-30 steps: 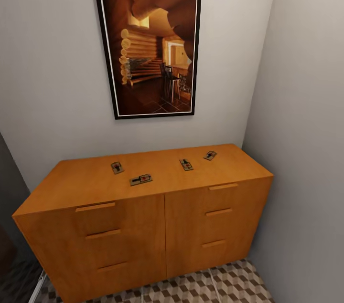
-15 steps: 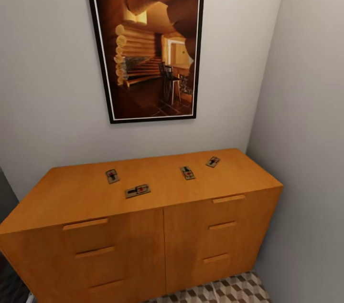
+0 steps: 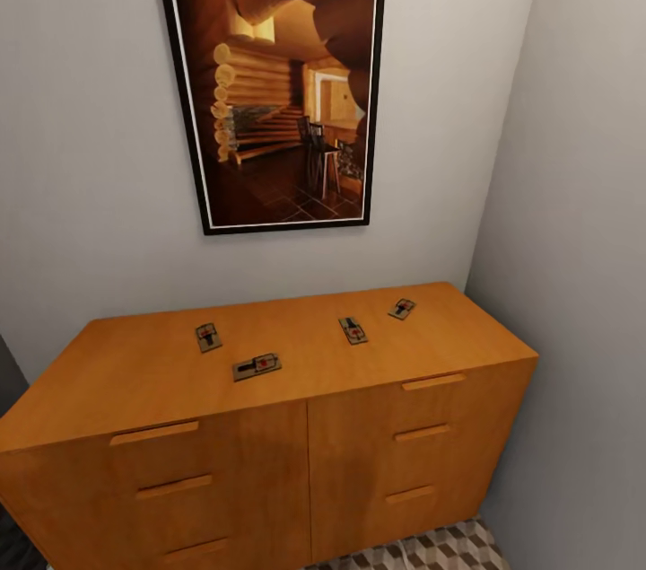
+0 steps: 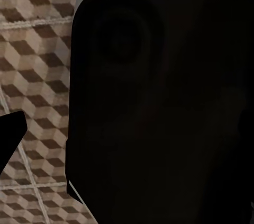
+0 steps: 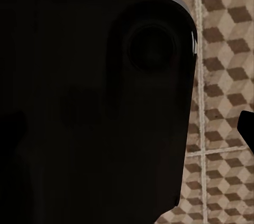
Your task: Take the four mousetraps from the cabinet in the bathroom and place them on the bathroom floor. Make sure all four end up on the same floor surface, and ensure that at least two of them are either under or directly next to the same bathroom sink.
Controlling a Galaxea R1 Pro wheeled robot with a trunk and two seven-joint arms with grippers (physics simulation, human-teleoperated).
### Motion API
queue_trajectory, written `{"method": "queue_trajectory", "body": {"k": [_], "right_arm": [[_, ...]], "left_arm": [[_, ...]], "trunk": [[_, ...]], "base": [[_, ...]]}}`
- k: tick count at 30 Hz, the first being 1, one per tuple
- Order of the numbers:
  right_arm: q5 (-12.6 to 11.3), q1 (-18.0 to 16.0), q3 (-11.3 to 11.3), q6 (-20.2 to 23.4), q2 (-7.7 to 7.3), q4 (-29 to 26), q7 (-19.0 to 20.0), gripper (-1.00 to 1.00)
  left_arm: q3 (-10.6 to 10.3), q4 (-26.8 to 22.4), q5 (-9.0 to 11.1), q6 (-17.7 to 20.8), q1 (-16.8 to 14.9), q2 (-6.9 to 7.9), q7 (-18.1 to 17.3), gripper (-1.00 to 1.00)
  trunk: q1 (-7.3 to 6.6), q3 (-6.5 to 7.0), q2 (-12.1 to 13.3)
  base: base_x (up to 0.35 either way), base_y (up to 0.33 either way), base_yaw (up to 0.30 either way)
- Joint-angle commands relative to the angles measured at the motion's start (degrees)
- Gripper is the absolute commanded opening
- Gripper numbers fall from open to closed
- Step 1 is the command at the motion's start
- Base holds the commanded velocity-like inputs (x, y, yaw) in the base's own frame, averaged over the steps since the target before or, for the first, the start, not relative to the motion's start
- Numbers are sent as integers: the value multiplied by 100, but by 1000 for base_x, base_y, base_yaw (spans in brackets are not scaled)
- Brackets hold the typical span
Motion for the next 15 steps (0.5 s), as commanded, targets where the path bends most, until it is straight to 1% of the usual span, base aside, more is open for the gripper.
{"method": "queue_trajectory", "body": {"k": [1,15], "right_arm": [[19,-2,2,-15,0,2,-7,100],[20,-2,0,-13,1,2,4,100]], "left_arm": [[2,-1,57,-12,0,-1,-2,100],[2,-1,57,-11,-3,-1,0,100]], "trunk": [[0,-5,-3],[0,-5,-3]], "base": [[12,0,0],[3,0,0]]}}
